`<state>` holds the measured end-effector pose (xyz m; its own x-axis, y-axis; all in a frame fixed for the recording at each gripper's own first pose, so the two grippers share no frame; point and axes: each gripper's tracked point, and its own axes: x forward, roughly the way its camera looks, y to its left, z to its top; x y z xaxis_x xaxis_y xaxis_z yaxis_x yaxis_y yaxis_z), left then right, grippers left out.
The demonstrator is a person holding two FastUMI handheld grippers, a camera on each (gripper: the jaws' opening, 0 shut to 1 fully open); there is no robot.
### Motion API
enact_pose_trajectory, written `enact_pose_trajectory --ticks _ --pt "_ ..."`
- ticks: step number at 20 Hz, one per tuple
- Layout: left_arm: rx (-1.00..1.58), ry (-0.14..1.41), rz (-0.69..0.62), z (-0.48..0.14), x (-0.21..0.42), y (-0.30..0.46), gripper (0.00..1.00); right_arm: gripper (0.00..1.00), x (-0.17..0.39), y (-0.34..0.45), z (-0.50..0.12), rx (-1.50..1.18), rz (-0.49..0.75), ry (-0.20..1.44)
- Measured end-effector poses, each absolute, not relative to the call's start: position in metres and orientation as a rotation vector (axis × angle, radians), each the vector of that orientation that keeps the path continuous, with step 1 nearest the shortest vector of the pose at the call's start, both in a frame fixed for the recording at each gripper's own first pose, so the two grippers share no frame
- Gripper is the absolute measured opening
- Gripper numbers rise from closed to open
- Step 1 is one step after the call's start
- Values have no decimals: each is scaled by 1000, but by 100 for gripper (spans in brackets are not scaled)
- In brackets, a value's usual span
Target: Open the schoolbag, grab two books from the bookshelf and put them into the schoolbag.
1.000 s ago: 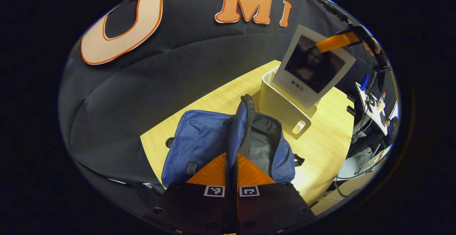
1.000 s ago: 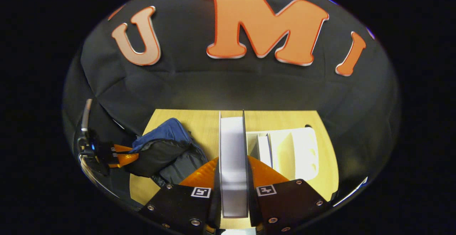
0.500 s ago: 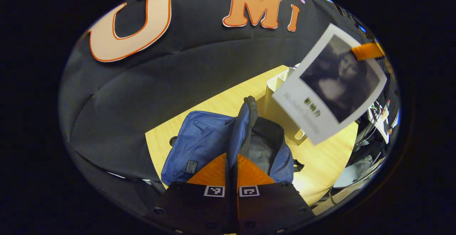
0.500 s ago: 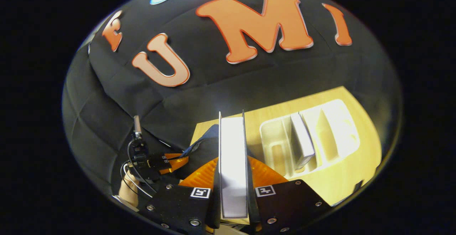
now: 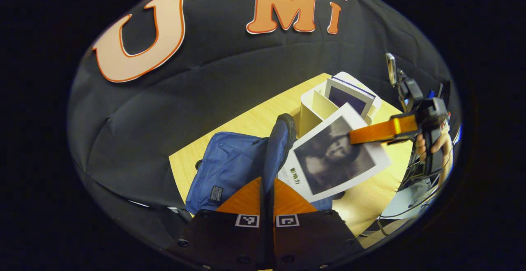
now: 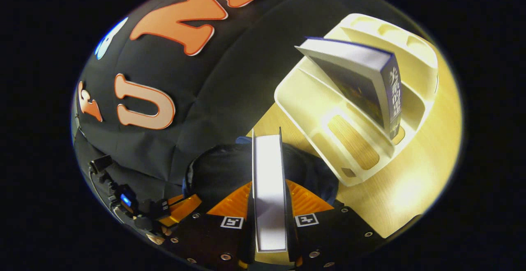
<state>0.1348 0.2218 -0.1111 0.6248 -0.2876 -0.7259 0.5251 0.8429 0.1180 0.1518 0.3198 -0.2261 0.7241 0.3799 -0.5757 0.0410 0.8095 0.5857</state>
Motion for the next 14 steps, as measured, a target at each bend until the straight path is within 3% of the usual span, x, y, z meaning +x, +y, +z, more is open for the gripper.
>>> enact_pose_trajectory --ticks 3,5,8,14 --pt "360 774 -492 -109 133 213 1 31 167 345 -257 635 199 770" --pt "366 765 -497 -104 134 209 1 31 186 361 -268 630 186 697" --pt "355 761 -513 -101 132 203 1 30 206 376 -267 641 159 604" --pt "360 762 -521 -102 131 204 1 31 213 382 -270 640 144 582"
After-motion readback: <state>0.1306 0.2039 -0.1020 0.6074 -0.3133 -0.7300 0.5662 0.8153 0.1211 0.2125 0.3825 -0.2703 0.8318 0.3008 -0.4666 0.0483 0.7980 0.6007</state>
